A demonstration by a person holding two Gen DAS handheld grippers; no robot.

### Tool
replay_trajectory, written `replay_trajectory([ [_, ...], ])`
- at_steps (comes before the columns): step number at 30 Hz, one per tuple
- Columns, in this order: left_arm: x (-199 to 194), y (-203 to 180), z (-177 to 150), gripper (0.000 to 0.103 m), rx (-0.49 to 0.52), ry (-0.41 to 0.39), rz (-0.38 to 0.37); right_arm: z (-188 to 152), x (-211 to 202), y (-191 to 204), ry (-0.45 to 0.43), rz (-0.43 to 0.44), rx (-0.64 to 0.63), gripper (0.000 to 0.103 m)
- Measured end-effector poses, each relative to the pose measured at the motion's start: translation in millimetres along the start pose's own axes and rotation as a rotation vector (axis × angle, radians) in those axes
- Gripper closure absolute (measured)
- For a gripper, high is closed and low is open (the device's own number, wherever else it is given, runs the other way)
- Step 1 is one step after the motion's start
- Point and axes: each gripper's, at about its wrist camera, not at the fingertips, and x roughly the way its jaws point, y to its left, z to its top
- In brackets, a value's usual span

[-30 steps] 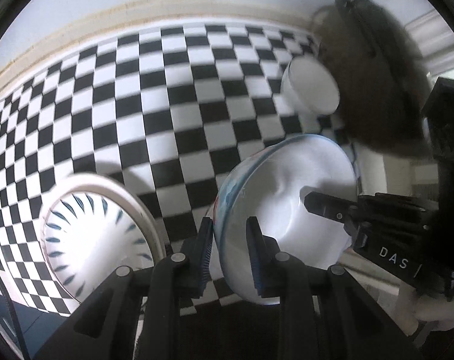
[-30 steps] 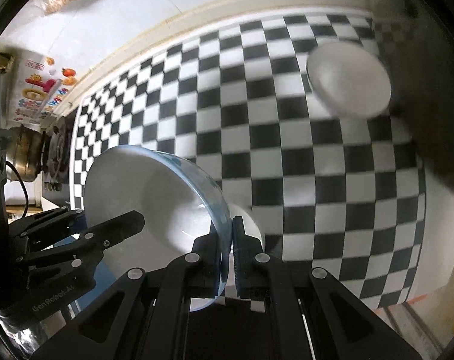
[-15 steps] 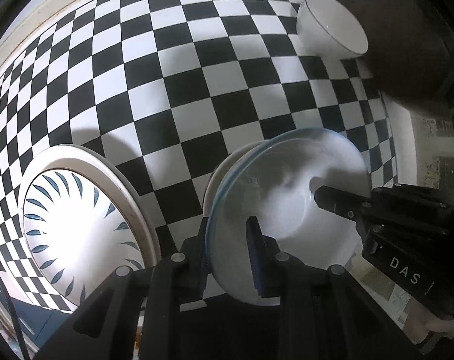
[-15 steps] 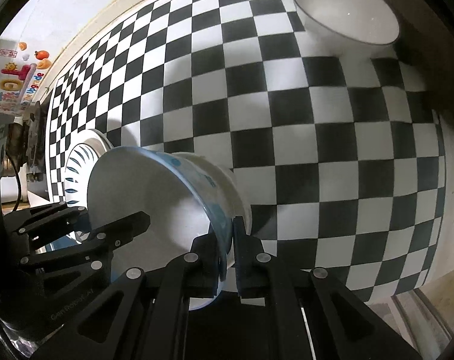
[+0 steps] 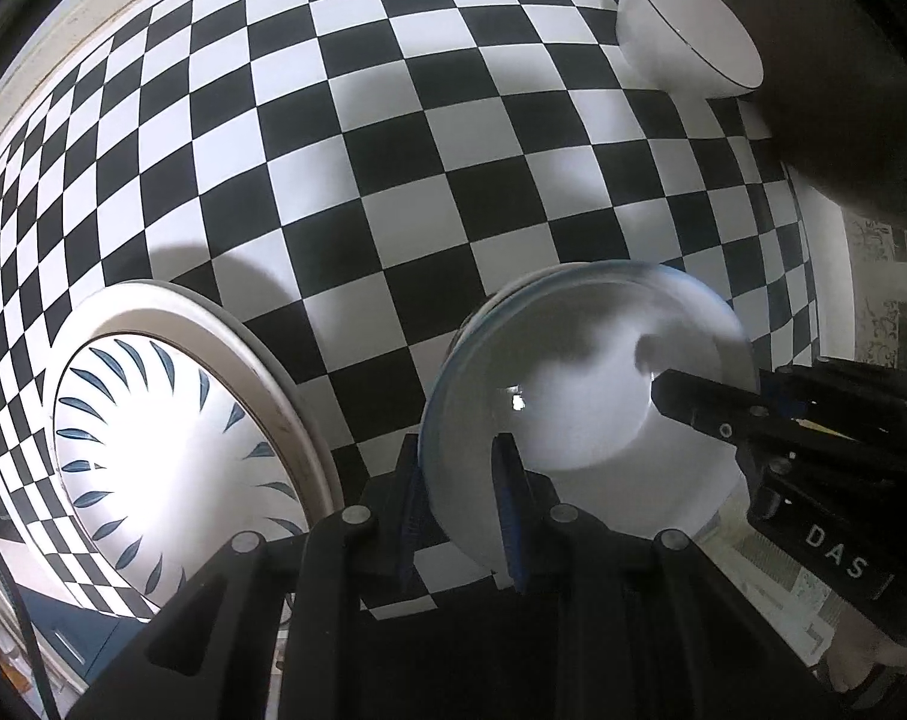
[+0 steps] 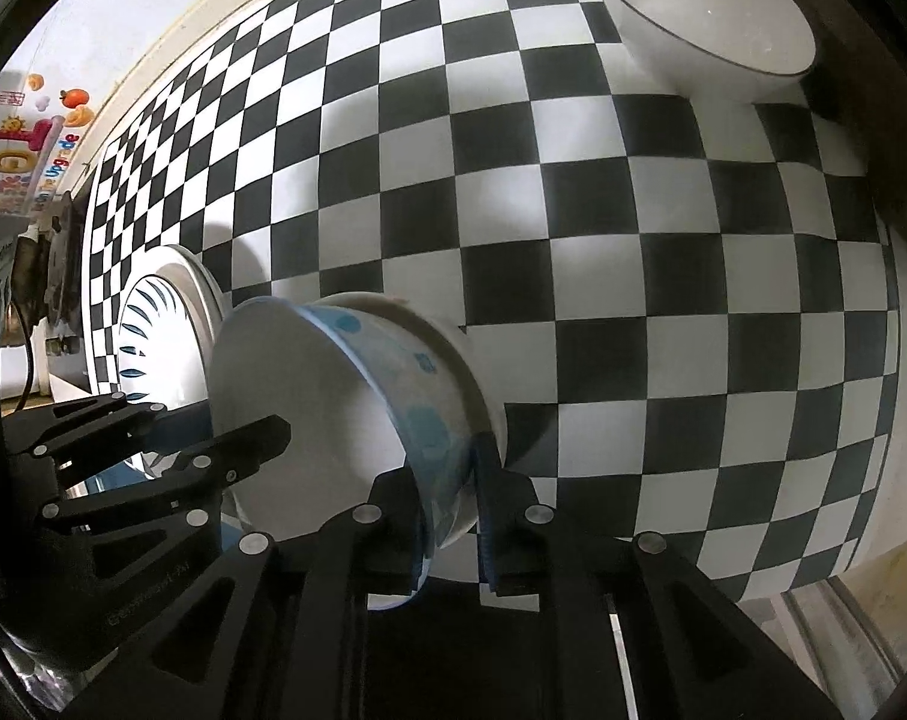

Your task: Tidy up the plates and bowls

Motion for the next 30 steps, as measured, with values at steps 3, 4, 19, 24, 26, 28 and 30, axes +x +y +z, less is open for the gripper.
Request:
replay_trajectory([
  [3, -2, 4, -1, 0.083, -0.005, 0.002, -0.010, -1, -5, 1, -0.006, 0.002, 0.004, 0.082],
  [4, -4, 6, -3, 0.083, -0.005, 0.001, -0.011, -1, -6, 0, -0.006, -0.005, 0.003, 0.081],
  [19, -46, 8, 4, 0.082, -0.010, -0.081, 0.023, -1, -38, -22, -0.078, 0.030, 0.048, 0.081],
  [24, -84, 2, 40, 0.075, -0.021, -0.181, -0.003, 11, -64, -52, -0.153, 0.001, 0.129, 0.081],
  [26, -88, -5, 66, 0.075, -0.029, -0.189, -0.049, 19, -70, -64, -0.169, -0.007, 0.159, 0.081],
  [28, -86, -14, 90, 0.075, -0.029, -0.178, -0.095, 26, -76, -73, -0.191, -0.015, 0.181, 0.081],
  [30, -79, -27, 118, 0.075, -0.021, -0.149, -0.156, 33, -81, -81, -0.212, -0.038, 0.198, 0.081],
])
